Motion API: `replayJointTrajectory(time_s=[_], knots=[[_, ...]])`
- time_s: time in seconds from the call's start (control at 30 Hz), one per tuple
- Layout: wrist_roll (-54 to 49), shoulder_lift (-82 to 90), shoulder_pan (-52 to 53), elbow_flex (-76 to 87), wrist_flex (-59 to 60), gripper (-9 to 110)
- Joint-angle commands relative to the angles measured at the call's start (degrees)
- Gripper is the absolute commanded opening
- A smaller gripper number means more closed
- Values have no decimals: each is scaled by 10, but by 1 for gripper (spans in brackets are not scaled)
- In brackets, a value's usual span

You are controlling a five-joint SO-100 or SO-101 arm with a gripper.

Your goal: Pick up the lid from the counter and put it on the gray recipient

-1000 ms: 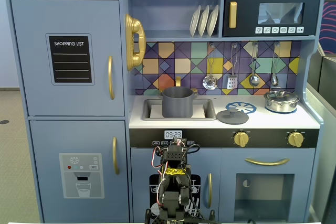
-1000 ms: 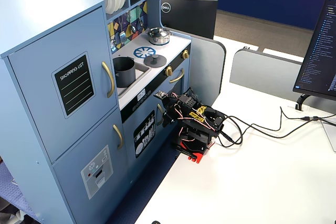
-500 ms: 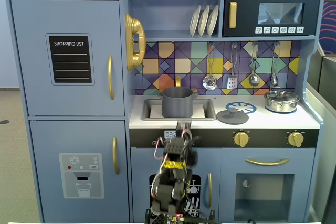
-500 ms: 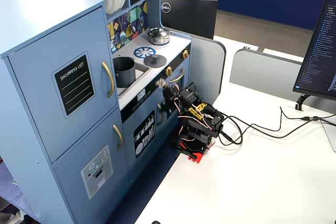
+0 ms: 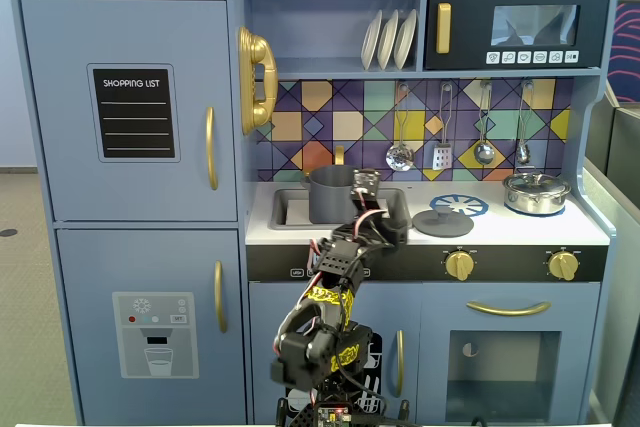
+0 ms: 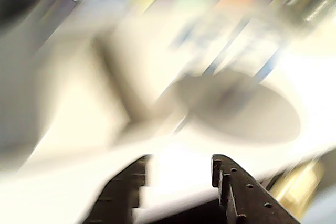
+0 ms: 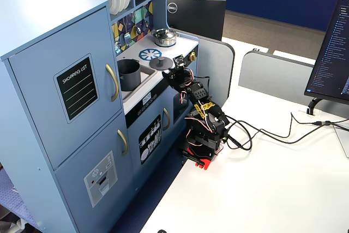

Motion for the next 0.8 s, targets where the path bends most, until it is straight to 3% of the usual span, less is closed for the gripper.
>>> replayJointTrajectory(time_s=[0.0, 0.33, 0.77], knots=[[16, -65, 49, 19, -186, 15], [57, -214, 81, 35, -368, 21], [66, -348, 83, -62, -403, 21]])
